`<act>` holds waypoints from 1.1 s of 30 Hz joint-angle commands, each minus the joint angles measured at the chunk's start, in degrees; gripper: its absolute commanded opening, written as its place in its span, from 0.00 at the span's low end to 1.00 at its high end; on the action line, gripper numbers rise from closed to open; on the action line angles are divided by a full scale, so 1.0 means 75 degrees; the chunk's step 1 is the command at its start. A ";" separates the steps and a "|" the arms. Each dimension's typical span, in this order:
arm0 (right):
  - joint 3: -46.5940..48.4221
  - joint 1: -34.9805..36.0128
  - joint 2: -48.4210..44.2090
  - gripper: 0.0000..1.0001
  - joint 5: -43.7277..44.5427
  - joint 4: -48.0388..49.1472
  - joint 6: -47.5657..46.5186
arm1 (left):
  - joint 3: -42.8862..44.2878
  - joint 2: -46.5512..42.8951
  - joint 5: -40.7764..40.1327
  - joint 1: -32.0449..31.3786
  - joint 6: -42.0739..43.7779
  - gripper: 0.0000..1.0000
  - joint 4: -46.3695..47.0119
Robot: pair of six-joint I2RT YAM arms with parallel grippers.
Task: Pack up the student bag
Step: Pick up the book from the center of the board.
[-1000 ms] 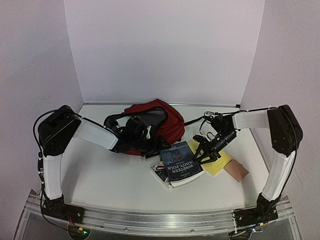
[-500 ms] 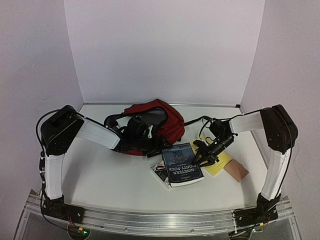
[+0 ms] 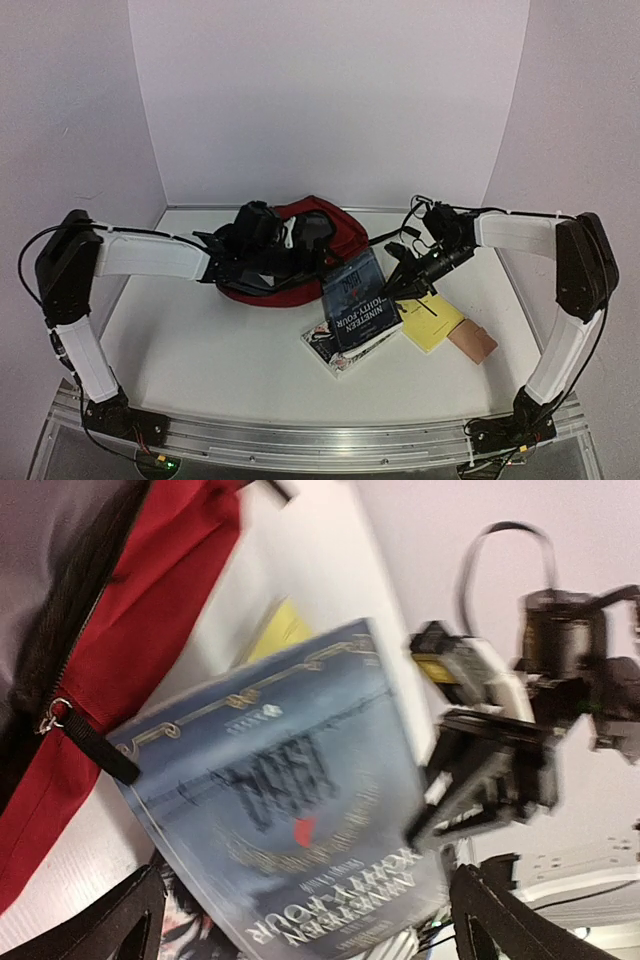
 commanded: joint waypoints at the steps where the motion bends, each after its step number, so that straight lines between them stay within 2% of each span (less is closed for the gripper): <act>1: 0.1557 -0.0161 -0.0571 0.00 -0.0210 0.0753 0.0664 | -0.0215 -0.1475 -0.1015 -0.0014 0.0473 1.00 -0.0151; 4: 0.2013 -0.0184 -0.0502 0.00 0.0099 0.1944 0.1874 | -0.0609 -0.2020 -0.1144 -0.0009 0.0334 1.00 0.0468; 7: 0.2038 -0.0183 -0.0554 0.00 0.0474 0.3712 0.3317 | -0.0945 -0.2280 -0.1012 -0.0011 0.0065 1.00 0.1186; 14: 0.1883 -0.0189 -0.0594 0.00 0.1488 0.6022 0.5579 | -0.1586 -0.1782 -0.0615 -0.0086 -0.1133 1.00 0.3853; 25: 0.1501 0.0125 -0.0702 0.00 0.2058 0.7685 0.6807 | -0.1335 0.0119 -0.0959 -0.0270 -0.2676 1.00 0.7468; 30: 0.1311 0.0463 -0.0656 0.00 0.2020 0.8097 0.7043 | -0.1016 0.0549 -0.1138 -0.0269 -0.2866 1.00 0.7759; 33: 0.1230 0.0600 -0.0670 0.00 0.1998 0.8199 0.7078 | -0.1162 0.0749 -0.1610 -0.0261 -0.3216 1.00 0.8233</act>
